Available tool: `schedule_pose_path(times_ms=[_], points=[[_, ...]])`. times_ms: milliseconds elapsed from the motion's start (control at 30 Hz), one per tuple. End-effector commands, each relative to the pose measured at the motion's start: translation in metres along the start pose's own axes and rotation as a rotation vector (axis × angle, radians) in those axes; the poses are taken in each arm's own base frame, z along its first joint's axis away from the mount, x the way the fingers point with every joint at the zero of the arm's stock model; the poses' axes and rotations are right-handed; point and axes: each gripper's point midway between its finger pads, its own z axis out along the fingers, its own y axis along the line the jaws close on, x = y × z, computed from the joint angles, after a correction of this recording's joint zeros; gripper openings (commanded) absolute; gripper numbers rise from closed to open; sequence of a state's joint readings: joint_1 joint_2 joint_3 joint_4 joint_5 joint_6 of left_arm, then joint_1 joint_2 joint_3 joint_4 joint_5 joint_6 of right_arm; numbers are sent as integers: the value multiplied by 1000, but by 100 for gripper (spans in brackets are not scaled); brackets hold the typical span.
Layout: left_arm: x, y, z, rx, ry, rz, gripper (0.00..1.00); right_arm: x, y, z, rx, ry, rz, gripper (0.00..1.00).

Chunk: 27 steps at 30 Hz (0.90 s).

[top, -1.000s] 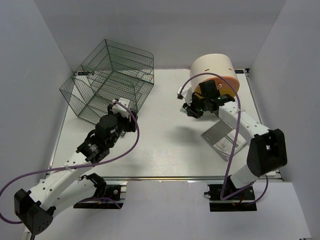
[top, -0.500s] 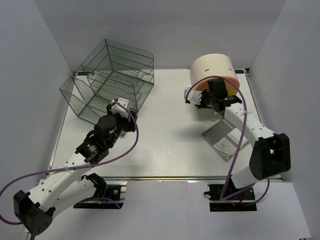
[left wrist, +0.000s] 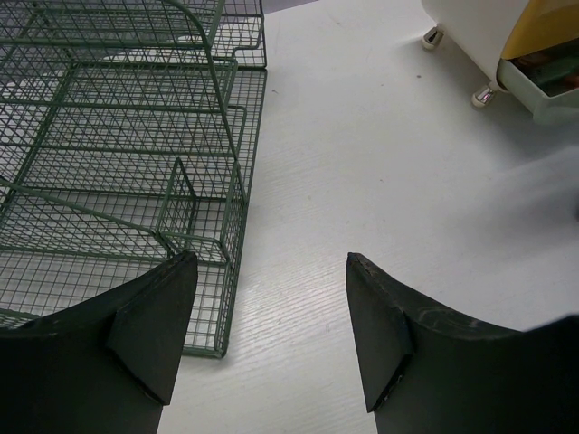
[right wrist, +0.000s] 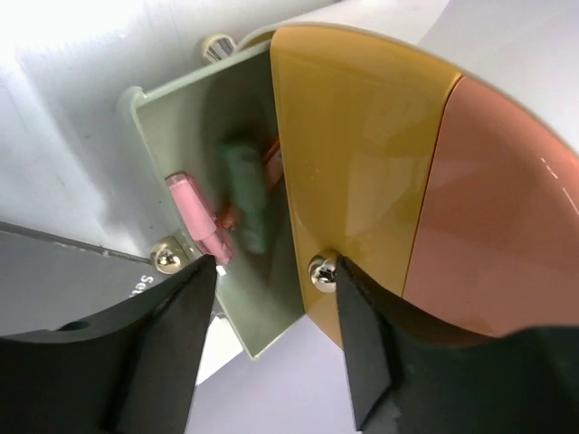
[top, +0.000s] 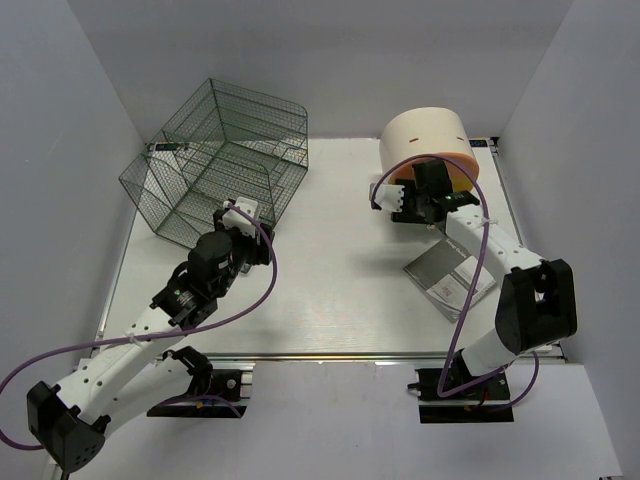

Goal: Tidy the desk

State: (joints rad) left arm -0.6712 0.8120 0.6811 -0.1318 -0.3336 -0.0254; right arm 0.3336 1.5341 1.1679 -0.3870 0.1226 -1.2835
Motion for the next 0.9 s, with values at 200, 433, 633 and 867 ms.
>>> schedule_pose_path(times_ms=[200,433,633,867], points=[[-7,2,-4,-7,-31,-3,76,-36,38,-38,-231,-266,39,0],[-8,1,-4,2,-34,-3,77,-17,111,-21,-452,-242,-69,0],[-7,2,-4,-1,-34,-1,76,-2,90,24,-317,-120,15,0],[-7,1,-4,0,-34,0,76,11,39,47,26,-40,107,0]])
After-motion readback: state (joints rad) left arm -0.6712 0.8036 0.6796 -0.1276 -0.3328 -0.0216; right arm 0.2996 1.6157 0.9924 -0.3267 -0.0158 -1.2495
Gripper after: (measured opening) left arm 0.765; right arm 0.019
